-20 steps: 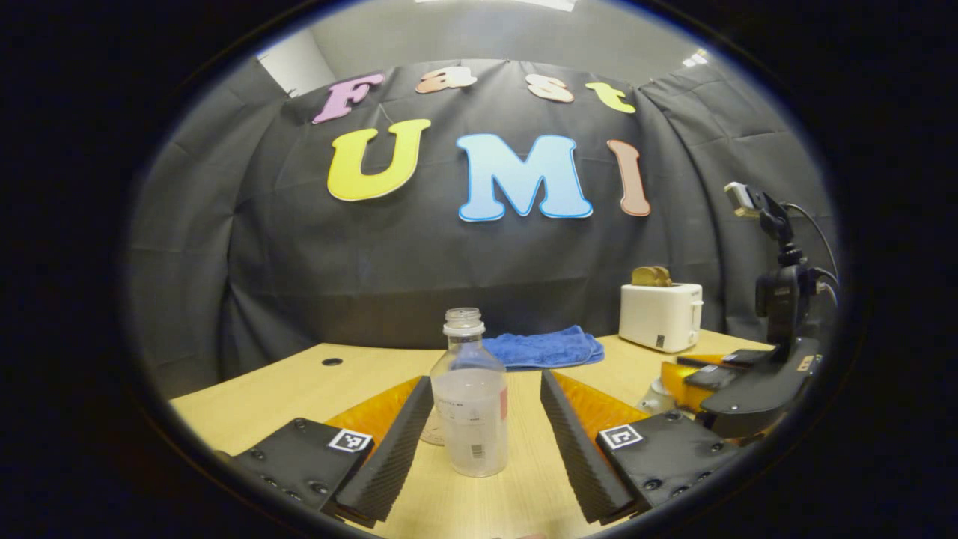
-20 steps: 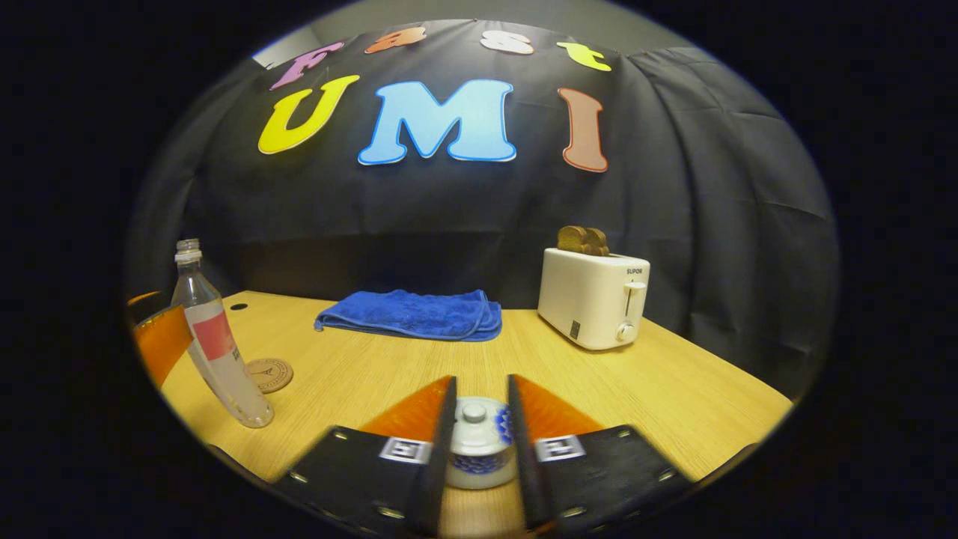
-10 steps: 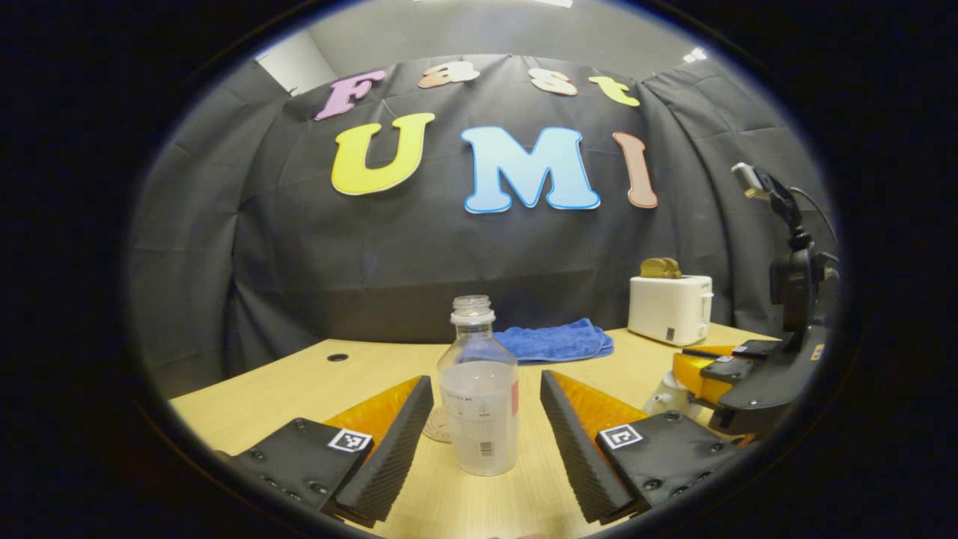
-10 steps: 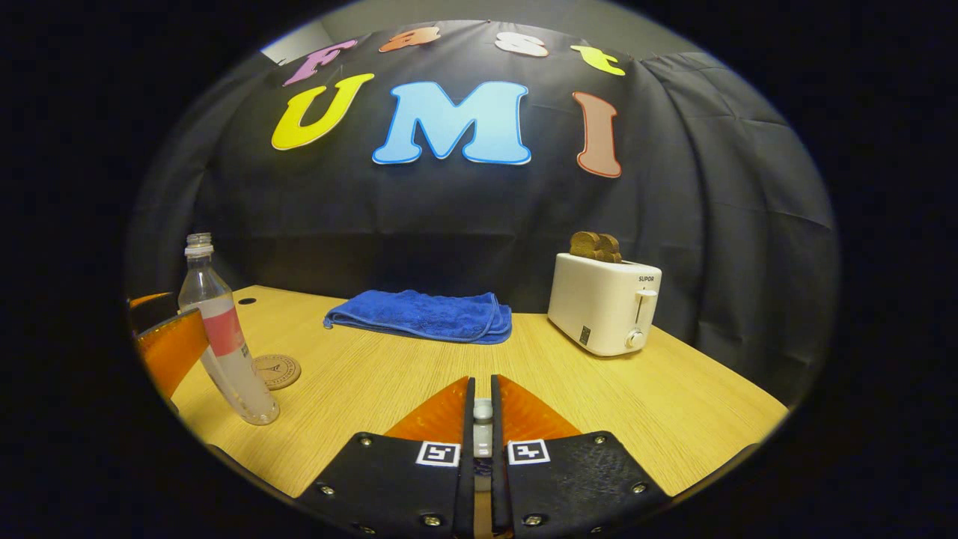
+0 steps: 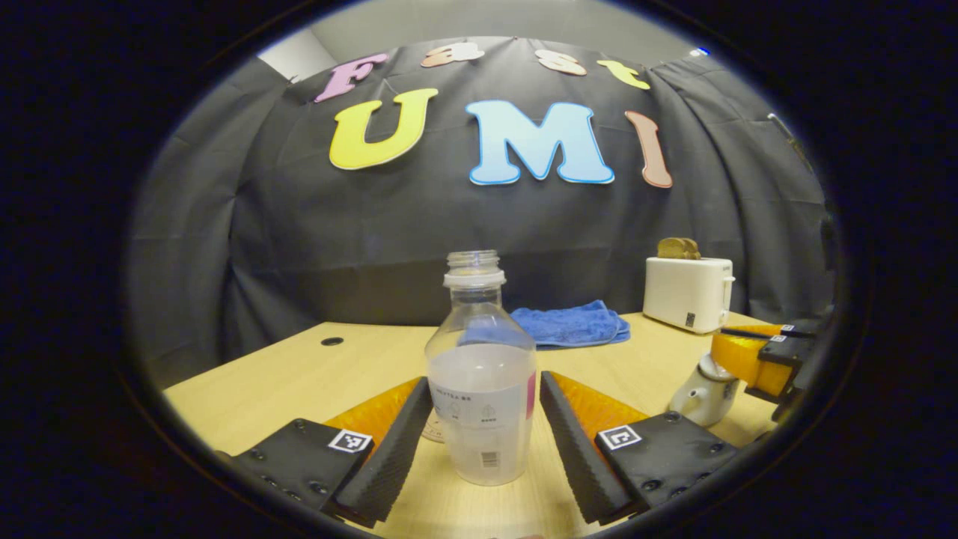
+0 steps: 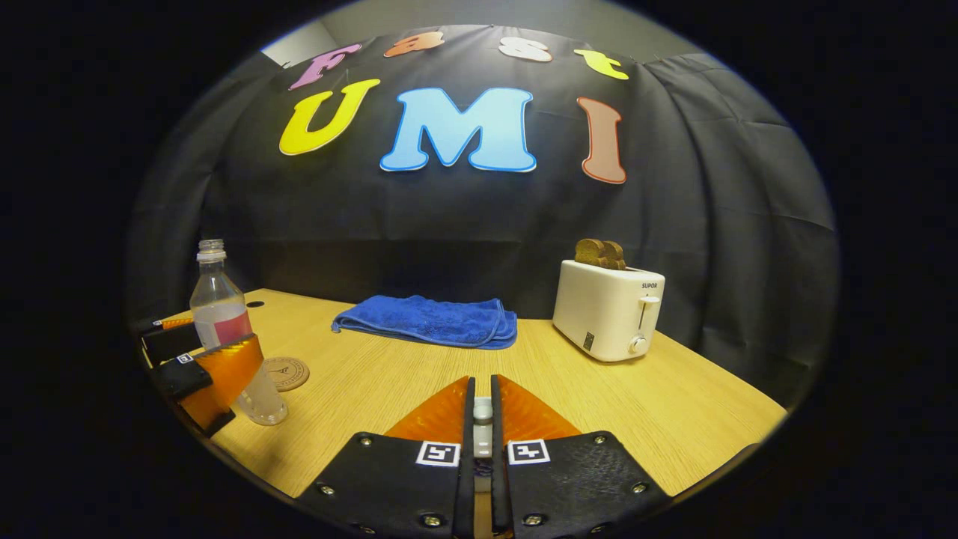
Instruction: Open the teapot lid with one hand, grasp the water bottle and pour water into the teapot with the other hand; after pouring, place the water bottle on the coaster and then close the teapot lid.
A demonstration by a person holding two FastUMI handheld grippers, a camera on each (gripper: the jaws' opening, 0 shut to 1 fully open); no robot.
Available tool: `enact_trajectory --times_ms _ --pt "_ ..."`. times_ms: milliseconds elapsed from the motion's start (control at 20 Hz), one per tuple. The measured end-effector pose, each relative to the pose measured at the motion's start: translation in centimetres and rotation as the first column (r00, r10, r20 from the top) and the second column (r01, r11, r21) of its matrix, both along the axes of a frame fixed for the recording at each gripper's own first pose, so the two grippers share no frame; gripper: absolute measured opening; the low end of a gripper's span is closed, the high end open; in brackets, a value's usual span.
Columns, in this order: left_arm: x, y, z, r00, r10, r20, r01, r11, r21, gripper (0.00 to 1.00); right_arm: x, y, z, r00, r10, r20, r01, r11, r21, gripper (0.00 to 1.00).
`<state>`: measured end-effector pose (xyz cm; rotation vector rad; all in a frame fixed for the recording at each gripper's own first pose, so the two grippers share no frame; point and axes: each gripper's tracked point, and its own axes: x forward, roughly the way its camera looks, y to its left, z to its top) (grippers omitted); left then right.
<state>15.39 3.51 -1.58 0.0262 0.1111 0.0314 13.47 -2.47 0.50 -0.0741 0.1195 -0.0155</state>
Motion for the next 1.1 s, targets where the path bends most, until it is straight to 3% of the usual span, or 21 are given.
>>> enact_trajectory --times_ms 250,450,650,950,1100 --pt "1.0 0.2 0.0 1.000 -0.004 0.006 0.004 1.000 -0.003 1.00 -0.1 -0.4 0.6 1.000 -0.005 0.023 0.006 1.000 -0.022 0.09" --pt "1.0 0.1 -0.3 1.000 -0.014 -0.002 0.014 1.000 -0.012 0.89 -0.5 -0.5 0.9 1.000 -0.006 0.028 0.007 1.000 -0.015 0.09" --pt "1.1 -0.3 0.0 0.999 -0.032 -0.001 0.032 0.999 -0.008 0.86 -1.4 -0.7 2.0 0.999 -0.003 0.054 0.004 1.000 -0.020 0.09" --pt "1.2 -1.1 0.5 0.998 -0.054 0.015 0.053 0.997 0.055 0.86 -5.9 -0.8 3.2 0.997 0.027 0.076 -0.028 0.999 0.020 0.09" --pt "1.1 -1.4 1.2 0.998 -0.056 0.012 0.054 0.987 0.154 0.86 -9.0 -0.9 3.5 0.996 0.045 0.081 -0.048 0.998 0.028 0.09"
